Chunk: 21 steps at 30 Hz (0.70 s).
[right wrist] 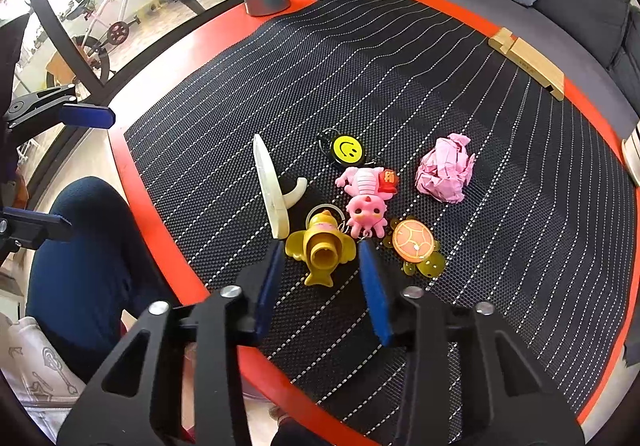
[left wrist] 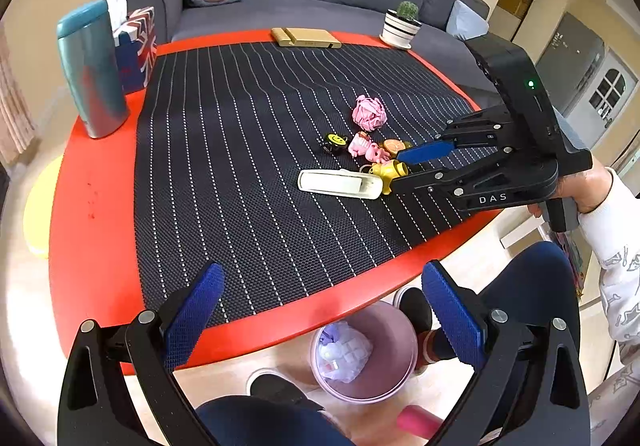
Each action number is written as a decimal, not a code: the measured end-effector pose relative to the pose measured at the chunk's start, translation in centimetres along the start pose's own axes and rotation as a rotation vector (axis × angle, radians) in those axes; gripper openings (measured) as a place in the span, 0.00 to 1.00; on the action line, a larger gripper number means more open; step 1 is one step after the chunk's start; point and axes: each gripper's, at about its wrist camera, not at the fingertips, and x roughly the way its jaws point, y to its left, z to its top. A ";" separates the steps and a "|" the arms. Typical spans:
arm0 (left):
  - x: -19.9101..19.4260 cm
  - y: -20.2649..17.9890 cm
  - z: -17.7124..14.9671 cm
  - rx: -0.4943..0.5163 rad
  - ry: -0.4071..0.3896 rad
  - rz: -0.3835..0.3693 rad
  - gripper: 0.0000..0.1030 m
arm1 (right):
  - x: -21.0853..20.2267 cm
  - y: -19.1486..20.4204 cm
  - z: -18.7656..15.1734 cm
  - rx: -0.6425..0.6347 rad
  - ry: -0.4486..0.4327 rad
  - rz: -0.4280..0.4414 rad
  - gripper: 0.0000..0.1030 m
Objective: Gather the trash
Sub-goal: 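Close the right gripper on the yellow duck toy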
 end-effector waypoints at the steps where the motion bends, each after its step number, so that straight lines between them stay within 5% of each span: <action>1: 0.0 0.0 0.0 0.000 0.001 0.000 0.93 | 0.1 0.0 0.0 -0.001 0.001 0.003 0.27; 5: 0.2 0.0 0.0 0.000 0.004 -0.002 0.93 | 0.3 -0.1 0.0 -0.004 0.003 0.008 0.20; 21: 0.9 -0.8 1.4 0.027 0.003 -0.009 0.93 | -2.0 -0.4 -0.8 0.089 -0.065 0.039 0.20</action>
